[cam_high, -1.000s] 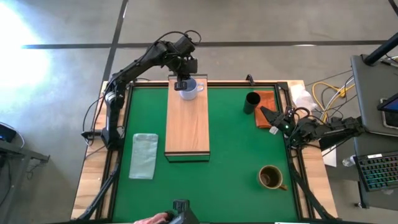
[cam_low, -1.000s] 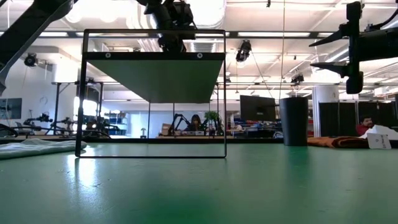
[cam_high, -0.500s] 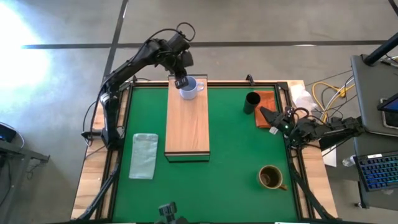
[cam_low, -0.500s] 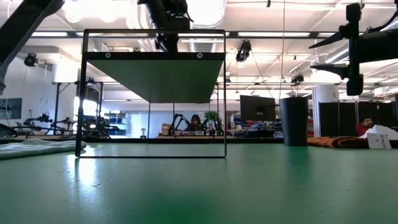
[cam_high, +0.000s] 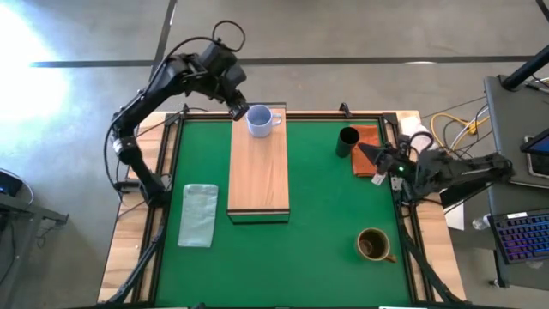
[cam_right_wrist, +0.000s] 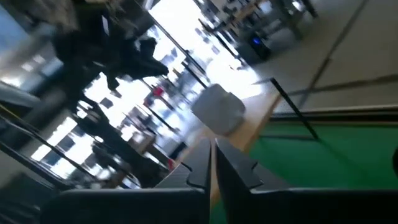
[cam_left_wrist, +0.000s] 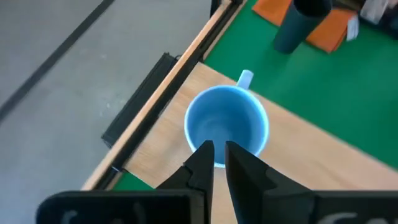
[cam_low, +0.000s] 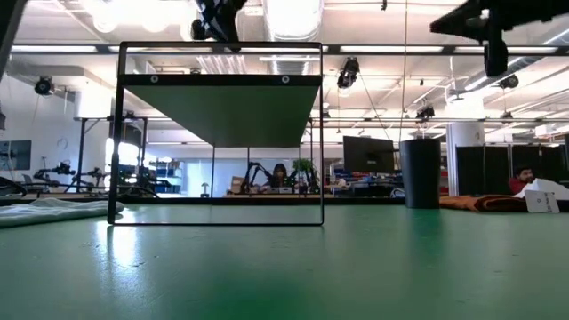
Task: Stack small to large cups/mugs on shelf
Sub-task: Put the blue mug on the shelf
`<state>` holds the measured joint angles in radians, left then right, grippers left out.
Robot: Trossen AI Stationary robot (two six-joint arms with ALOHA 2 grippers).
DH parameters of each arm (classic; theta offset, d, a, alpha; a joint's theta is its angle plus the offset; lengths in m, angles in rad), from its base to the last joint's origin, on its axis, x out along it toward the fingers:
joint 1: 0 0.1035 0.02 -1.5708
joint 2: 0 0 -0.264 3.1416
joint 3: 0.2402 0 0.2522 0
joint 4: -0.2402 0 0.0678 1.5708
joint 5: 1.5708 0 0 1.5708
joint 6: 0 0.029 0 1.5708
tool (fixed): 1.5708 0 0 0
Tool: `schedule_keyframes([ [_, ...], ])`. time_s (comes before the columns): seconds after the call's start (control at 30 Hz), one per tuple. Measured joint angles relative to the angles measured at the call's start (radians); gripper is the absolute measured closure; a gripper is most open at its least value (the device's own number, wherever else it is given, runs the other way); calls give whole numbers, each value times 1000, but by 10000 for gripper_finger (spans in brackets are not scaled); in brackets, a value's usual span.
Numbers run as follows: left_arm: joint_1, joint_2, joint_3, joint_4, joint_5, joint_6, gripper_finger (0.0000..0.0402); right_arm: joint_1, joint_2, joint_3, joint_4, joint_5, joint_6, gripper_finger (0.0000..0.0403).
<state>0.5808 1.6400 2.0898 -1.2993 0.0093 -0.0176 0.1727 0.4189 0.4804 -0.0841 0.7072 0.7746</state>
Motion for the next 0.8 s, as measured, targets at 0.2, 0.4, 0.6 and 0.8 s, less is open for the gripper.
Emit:
schedule_keyframes([
  [0.2, -7, -133, -268, 138, 9, -140, 376, -98, 240, 243, -218, -142, 122, 394],
  [0.4, -53, -299, -614, 408, 42, -294, 376, -313, 468, 419, -237, -470, 96, 394],
  [0.6, -79, -429, -833, 553, 39, -392, 376, -573, 706, 529, -257, -782, 35, 394],
  [0.8, -79, -472, -922, 633, 35, -425, 376, -716, 931, 678, -255, -899, -37, 394],
])
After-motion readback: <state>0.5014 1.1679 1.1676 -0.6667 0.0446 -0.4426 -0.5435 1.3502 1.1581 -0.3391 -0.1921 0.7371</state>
